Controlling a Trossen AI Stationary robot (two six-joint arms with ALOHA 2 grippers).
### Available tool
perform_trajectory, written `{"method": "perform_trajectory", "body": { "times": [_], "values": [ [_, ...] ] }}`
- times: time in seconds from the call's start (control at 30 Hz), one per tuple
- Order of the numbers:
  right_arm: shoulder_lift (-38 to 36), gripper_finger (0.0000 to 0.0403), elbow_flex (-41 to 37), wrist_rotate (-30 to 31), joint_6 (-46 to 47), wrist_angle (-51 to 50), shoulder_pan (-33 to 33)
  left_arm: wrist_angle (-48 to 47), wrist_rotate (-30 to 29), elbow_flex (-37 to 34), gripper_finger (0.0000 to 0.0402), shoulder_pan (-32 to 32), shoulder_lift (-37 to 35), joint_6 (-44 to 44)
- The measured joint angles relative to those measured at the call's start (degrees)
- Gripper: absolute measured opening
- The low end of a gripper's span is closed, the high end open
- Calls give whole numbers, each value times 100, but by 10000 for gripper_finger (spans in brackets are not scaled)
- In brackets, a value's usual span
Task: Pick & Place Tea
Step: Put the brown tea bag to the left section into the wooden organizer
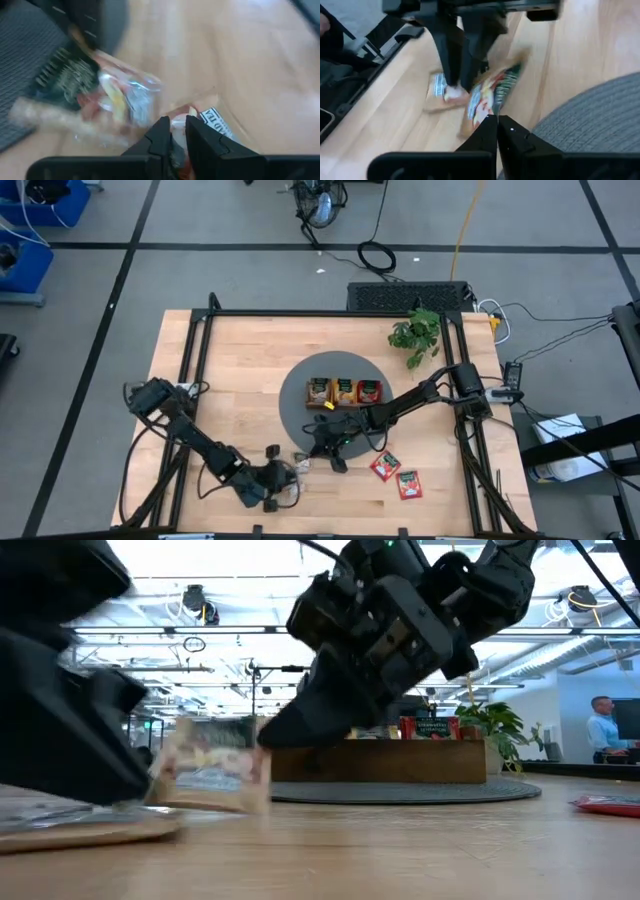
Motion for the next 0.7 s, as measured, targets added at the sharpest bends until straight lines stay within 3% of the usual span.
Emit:
{"method": "perform_trajectory", "body": {
  "times": [0.3,0.4,0.53,0.7],
  "values": [
    [-546,0,0,57,-299,-188,85,72,-91,10,67,-478,-319,530],
    [-939,0,0,368,-471,-607,106,70,-133,13,67,-553,-326,528],
    [-1637,0,0,1167,-774,-1382,143,66,-165,17,67,-557,-328,525],
    [-2503,0,2,2807,-1259,-2273,133,38,-179,25,67,-539,-330,448]
  ]
}}
